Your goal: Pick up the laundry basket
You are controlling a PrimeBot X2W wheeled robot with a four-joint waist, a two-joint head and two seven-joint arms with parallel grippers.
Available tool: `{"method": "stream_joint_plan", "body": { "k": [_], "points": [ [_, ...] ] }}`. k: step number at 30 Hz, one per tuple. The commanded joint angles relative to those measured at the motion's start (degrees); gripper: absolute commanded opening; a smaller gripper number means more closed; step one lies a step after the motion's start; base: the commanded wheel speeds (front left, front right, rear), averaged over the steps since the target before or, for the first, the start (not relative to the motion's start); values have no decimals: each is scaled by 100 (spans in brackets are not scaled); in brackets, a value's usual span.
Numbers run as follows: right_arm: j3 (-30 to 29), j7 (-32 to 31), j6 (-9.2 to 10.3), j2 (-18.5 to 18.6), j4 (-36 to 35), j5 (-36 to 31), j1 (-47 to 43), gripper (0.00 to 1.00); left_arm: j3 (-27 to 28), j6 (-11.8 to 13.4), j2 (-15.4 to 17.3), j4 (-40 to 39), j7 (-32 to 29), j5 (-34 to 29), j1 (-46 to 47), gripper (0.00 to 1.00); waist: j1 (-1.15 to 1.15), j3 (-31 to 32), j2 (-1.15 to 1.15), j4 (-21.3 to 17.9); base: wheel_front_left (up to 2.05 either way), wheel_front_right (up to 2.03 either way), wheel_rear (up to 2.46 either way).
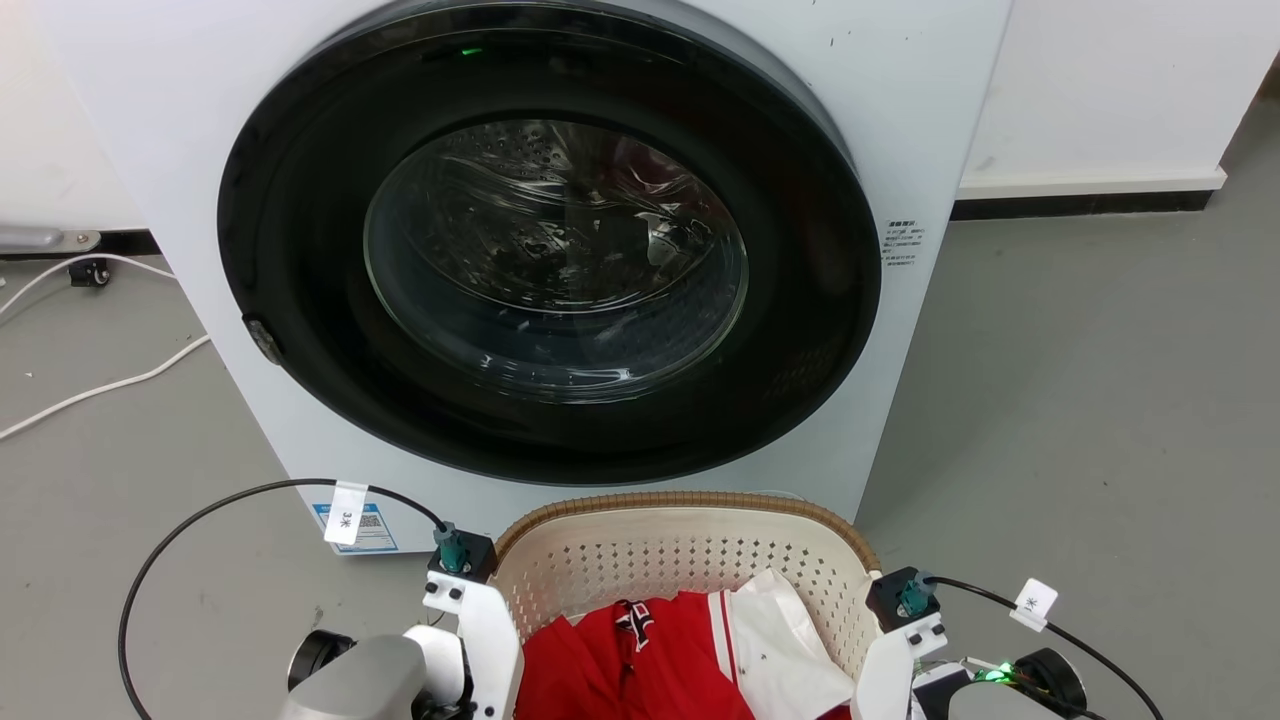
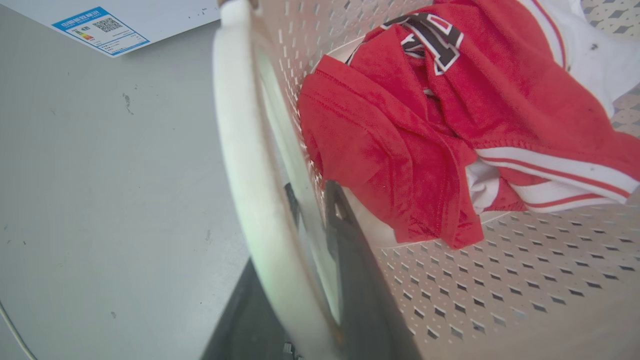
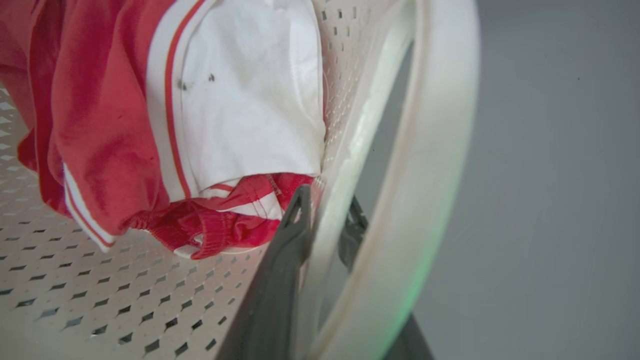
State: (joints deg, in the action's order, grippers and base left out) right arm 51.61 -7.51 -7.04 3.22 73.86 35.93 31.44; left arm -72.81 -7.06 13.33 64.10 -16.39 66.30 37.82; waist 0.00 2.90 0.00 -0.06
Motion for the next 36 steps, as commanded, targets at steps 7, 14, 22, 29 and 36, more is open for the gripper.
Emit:
{"method": "stream_joint_plan", "body": {
  "k": [7, 14, 22, 29, 36],
  "points": [
    [130, 39, -83, -63, -25, 18, -3, 0, -27, -66, -38, -36, 88, 8, 143, 0, 0, -20, 0, 1, 0, 0, 0],
    [170, 47, -83, -63, -21, 56, -32, 0, -40, -66, -36, -35, 64, 15, 107, 0, 0, -20, 0, -10, 0, 0, 0],
    [214, 44, -83, -64, -20, 109, -54, 0, -49, -66, -30, -46, 40, 23, 99, 0, 0, -14, 0, -4, 0, 0, 0],
    [235, 27, -83, -64, -19, 142, -71, 0, -53, -66, -23, -51, 23, 34, 76, 0, 0, -6, 0, 7, 0, 0, 0],
    [238, 9, -83, -64, -18, 128, -73, 0, -57, -66, -28, -45, 31, 48, 63, 0, 0, -7, 0, 2, 0, 0, 0]
  ]
}}
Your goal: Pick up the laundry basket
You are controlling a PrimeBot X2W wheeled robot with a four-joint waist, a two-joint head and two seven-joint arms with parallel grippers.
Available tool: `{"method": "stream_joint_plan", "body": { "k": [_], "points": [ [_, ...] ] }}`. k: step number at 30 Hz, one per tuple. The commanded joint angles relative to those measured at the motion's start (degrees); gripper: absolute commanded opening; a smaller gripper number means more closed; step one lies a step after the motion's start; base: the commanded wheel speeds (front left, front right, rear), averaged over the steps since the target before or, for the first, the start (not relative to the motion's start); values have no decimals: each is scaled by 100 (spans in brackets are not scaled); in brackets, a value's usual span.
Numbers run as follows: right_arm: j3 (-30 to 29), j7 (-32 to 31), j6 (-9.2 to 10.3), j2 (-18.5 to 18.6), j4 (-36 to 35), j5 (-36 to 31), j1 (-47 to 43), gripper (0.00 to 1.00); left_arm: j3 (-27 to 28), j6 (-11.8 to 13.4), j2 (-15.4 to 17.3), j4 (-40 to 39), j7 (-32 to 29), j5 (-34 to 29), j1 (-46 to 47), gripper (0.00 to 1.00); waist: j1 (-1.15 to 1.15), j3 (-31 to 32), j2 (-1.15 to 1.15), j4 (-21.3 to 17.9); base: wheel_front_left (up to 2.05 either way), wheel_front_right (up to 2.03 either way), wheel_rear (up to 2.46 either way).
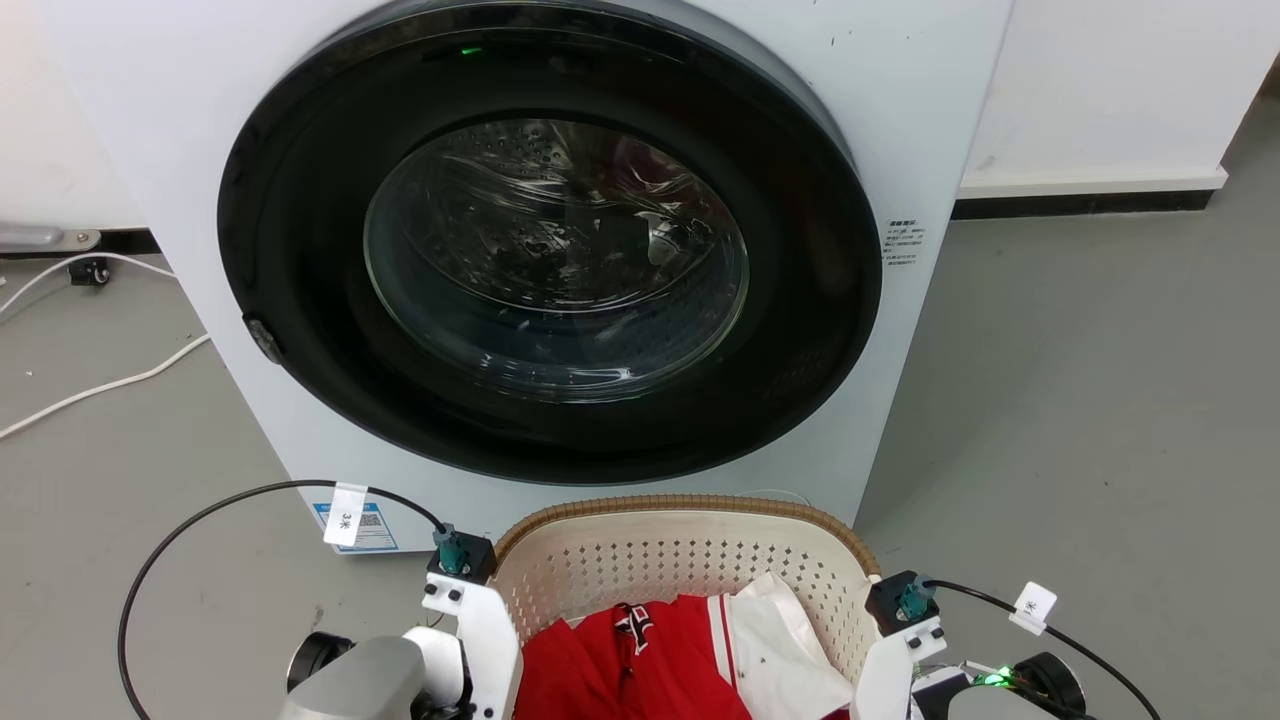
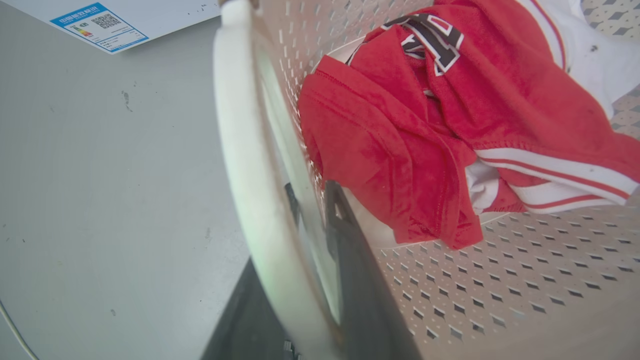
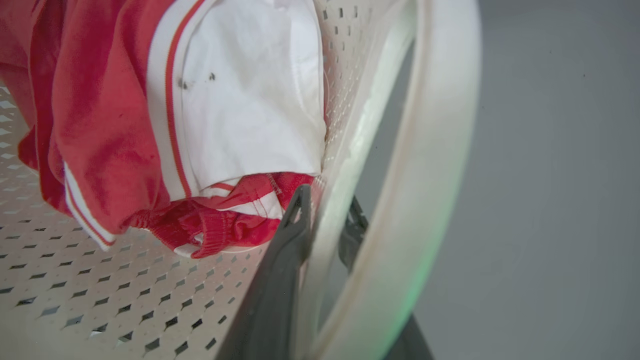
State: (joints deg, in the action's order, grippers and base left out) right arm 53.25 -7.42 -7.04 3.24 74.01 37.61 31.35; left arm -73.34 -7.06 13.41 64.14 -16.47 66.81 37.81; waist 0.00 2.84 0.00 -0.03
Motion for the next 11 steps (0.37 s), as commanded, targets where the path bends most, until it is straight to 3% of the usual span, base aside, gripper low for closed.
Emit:
{"method": "stream_joint_plan", "body": {
  "k": [1, 11],
  "points": [
    [74, 1, -83, -65, -34, -40, -65, 0, -4, -66, -34, -51, 38, -3, 64, 0, 0, 0, 0, -2, 0, 0, 0],
    [71, -15, -83, -65, -34, -42, -70, 0, -8, -66, -35, -65, 10, 17, 63, 0, 0, -12, 0, -10, 0, 0, 0]
  ]
}}
